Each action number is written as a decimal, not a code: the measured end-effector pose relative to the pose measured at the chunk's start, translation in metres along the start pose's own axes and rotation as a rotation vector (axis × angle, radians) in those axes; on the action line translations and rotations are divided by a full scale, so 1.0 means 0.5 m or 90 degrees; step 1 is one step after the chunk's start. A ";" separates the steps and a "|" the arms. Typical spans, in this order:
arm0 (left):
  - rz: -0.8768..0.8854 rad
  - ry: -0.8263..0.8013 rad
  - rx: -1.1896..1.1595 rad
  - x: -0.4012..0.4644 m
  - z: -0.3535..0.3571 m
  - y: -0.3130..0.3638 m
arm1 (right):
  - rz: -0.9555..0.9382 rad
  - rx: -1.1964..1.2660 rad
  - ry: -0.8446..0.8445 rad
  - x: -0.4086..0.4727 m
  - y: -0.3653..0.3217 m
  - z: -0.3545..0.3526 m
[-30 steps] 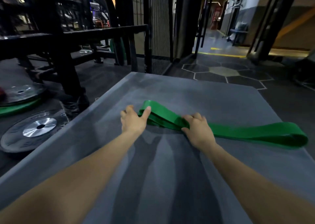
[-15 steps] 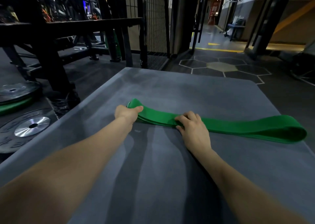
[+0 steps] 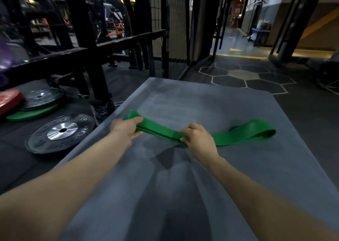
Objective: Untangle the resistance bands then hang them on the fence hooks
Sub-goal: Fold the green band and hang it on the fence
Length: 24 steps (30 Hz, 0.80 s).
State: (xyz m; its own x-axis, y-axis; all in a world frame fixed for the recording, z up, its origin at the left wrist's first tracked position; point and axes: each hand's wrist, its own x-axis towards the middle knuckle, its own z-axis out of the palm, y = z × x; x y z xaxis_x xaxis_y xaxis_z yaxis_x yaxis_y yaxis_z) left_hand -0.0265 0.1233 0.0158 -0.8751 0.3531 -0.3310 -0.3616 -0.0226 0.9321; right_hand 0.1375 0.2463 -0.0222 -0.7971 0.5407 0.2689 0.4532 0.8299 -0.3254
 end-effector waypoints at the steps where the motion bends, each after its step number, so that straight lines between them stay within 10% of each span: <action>1: 0.000 0.013 -0.007 -0.009 -0.027 0.007 | -0.005 0.004 -0.010 -0.003 -0.025 -0.003; 13: -0.022 0.129 -0.053 -0.102 -0.261 0.011 | -0.137 0.067 -0.202 -0.060 -0.258 0.062; 24: 0.092 -0.013 -0.016 -0.150 -0.111 0.092 | -0.073 0.104 0.128 -0.033 -0.317 -0.018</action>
State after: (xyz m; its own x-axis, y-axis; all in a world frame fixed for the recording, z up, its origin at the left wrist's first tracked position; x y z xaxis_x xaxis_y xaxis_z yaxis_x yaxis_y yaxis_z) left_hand 0.0045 0.0437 0.0750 -0.9119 0.3636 -0.1902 -0.2407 -0.0986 0.9656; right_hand 0.0823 0.1072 0.0330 -0.7373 0.4743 0.4811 0.2809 0.8629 -0.4201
